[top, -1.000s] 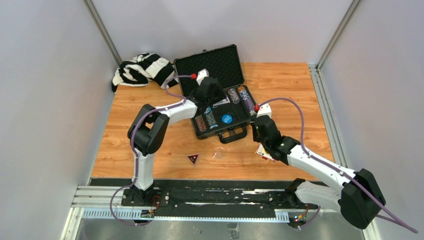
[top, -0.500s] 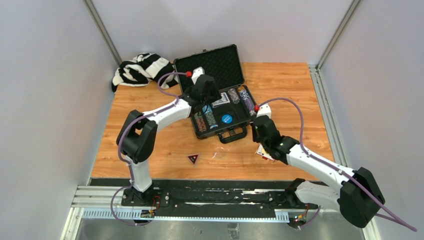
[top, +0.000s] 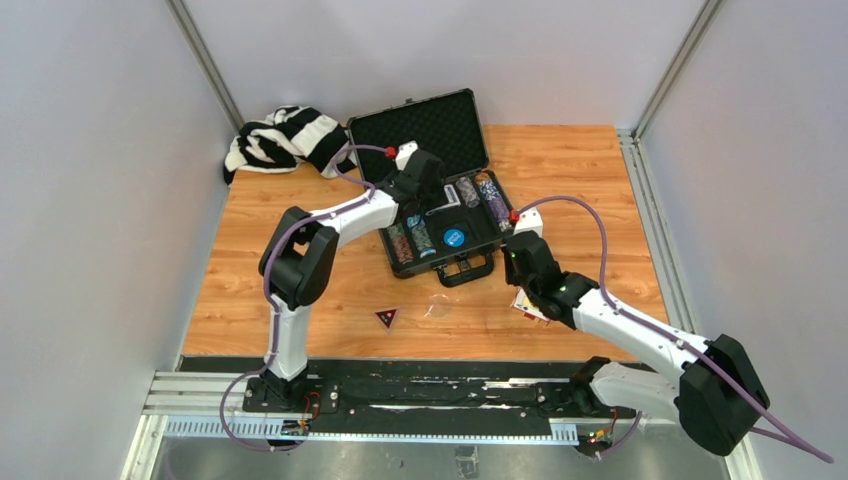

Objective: Pack up texas hold em set

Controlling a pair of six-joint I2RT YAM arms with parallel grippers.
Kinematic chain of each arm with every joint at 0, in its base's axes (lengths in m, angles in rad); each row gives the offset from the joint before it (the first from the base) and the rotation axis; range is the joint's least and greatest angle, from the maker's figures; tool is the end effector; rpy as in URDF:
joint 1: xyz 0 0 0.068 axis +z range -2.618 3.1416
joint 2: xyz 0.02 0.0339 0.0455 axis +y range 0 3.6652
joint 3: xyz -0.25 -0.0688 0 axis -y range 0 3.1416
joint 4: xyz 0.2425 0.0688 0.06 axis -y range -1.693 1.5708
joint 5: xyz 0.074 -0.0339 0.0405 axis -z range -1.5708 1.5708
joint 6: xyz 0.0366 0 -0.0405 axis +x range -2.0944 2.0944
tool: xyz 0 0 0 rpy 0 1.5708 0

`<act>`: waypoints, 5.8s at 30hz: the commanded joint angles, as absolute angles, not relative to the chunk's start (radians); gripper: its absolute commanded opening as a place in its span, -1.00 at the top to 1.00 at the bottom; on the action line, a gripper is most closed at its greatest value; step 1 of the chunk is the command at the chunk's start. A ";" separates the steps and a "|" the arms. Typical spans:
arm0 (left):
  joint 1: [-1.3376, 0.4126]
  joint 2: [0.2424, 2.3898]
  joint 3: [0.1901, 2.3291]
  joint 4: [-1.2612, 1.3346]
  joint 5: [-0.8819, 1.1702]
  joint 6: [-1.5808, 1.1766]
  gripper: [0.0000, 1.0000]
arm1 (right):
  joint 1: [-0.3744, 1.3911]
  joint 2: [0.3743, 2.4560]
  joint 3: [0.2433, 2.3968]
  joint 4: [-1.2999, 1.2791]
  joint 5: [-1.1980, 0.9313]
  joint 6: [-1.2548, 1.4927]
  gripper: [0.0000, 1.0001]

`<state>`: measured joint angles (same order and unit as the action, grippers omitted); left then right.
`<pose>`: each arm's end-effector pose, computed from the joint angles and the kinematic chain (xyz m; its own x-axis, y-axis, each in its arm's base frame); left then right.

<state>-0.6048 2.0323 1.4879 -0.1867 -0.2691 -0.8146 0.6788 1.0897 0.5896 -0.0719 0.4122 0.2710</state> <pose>0.3767 -0.2485 0.1901 -0.6572 -0.3982 -0.6399 -0.1352 0.8975 -0.4197 0.1931 0.1370 0.2133 -0.4898 -0.0799 -0.8682 -0.1889 0.9819 0.0161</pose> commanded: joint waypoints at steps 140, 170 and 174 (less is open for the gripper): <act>-0.632 1.298 0.732 0.069 -0.128 -0.595 -0.33 | 0.567 1.556 0.805 -0.416 0.002 0.207 -0.37; -0.636 1.502 0.905 0.183 0.707 -0.770 -0.36 | 0.845 1.090 0.795 -0.308 -0.029 -0.010 0.45; -0.646 1.509 0.898 0.195 0.771 -0.792 -0.33 | 0.856 1.103 0.829 -0.308 -0.037 -0.023 0.45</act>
<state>-0.6331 1.5101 0.8864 0.1467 0.6460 -0.7677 0.8356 1.1114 0.7746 -0.3557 -0.0437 0.0059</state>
